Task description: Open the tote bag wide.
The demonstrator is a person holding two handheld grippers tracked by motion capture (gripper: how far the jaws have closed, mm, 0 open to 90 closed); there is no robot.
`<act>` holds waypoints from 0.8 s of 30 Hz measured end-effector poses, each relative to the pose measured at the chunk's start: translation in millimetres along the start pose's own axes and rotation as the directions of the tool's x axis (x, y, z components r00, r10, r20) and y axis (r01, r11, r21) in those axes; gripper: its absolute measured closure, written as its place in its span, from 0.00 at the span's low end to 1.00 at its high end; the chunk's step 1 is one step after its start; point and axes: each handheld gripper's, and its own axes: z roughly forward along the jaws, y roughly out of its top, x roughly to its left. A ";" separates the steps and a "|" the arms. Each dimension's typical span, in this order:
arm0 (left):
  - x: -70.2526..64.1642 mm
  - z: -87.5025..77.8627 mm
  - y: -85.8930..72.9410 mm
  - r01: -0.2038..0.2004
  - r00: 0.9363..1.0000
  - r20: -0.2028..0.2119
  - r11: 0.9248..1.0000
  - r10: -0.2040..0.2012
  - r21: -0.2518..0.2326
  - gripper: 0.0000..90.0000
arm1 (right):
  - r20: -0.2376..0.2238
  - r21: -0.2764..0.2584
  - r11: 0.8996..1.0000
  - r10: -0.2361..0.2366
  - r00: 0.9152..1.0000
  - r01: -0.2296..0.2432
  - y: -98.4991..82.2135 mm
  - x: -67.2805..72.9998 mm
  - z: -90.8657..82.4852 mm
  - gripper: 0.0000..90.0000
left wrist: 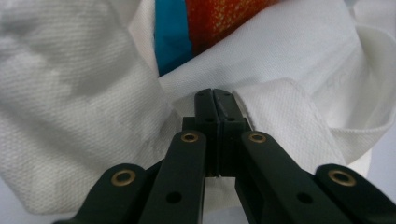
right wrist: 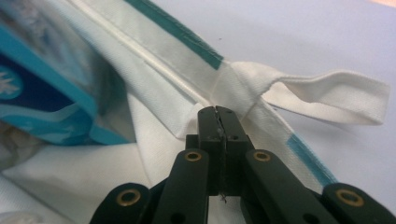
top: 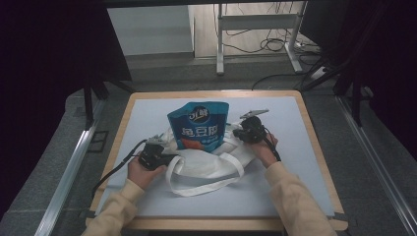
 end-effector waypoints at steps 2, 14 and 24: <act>-0.8 1.3 -1.1 0.000 1.000 -0.004 1.000 0.000 0.002 1.00 | -0.001 -0.002 1.000 0.014 1.000 -0.014 -0.7 -1.7 2.6 0.99; -5.6 7.7 -6.0 -0.026 0.999 -0.023 0.999 0.027 0.018 1.00 | 0.024 0.018 1.000 0.019 1.000 -0.019 -2.7 -2.7 11.0 0.99; -5.0 6.2 -5.3 -0.033 0.999 -0.020 0.999 0.033 -0.002 1.00 | 0.011 0.002 1.000 0.026 1.000 -0.026 -3.9 -4.0 9.4 0.99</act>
